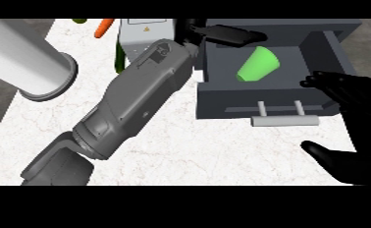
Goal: Pick up the cup, place it into the drawer and close the drawer
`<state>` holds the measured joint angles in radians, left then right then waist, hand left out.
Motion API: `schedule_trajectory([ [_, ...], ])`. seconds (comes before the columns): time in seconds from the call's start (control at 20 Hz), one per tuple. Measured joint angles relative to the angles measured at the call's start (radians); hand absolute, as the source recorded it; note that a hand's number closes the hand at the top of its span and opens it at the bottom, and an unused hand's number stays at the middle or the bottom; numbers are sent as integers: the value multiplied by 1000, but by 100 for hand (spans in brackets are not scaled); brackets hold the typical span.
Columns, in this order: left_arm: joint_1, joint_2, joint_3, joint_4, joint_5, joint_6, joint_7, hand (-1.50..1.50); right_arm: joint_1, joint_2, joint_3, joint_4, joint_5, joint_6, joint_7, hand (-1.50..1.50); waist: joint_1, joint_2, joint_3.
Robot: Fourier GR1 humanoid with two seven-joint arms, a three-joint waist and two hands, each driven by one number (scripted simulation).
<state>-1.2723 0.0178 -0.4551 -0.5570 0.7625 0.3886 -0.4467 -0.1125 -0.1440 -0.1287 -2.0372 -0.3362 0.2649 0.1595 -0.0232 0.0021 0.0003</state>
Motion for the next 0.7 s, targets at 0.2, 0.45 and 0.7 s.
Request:
schedule_trajectory([
  [0.2, 61, 38, 26, -93, 9, 13, 18, -150, 45, -49, 16, -29, 48, 64, -16, 150, 23, -7, 0],
  [0.45, 199, 133, 48, -243, 20, 20, 53, -150, 77, -102, 29, -53, 123, 111, -24, 150, 44, -12, -1],
  [0.7, 366, 229, 55, -448, 23, 35, 110, -150, 65, -137, 47, -42, 203, 128, -7, 150, 51, -12, -1],
])
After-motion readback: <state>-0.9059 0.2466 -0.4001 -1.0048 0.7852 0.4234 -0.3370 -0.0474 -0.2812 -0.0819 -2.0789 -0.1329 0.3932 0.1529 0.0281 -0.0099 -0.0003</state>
